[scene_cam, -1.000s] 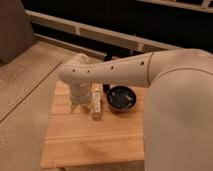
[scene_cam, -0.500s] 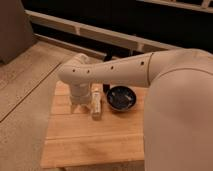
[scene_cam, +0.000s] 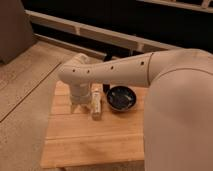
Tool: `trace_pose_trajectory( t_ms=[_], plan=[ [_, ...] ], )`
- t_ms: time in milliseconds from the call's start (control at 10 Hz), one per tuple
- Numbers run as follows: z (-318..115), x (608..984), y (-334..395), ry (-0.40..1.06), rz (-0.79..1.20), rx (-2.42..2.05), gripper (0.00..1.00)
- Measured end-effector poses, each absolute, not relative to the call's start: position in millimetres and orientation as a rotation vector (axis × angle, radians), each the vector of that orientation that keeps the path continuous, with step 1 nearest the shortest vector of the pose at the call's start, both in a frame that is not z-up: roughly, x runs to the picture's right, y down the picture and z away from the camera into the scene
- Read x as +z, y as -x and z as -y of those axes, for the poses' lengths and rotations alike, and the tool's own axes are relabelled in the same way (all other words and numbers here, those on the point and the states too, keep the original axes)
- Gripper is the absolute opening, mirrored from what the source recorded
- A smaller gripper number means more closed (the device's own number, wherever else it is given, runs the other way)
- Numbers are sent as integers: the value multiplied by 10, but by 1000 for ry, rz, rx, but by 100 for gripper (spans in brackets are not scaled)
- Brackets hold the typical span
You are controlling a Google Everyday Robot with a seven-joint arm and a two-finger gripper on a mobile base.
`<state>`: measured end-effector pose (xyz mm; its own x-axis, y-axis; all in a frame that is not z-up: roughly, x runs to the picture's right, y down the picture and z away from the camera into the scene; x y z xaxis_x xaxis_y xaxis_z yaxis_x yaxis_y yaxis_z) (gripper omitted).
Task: Knock the eraser over
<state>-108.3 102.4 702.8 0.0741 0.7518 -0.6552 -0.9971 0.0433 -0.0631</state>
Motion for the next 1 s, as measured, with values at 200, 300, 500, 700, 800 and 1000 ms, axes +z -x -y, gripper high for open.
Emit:
trace_pose_trajectory(
  t_ms=[200,300,500,700,800,1000],
  plan=[
    [-911,7074,1074,575,-509,1410,65],
    [-767,7118,992,555,-501,1405,65],
    [-511,7140,778,524,-491,1419,65],
    [-381,7154,605,503,-496,1422,65],
    [-320,7173,479,500,-496,1423,65],
    [-251,7201,274,484,-511,1435,65]
  ],
)
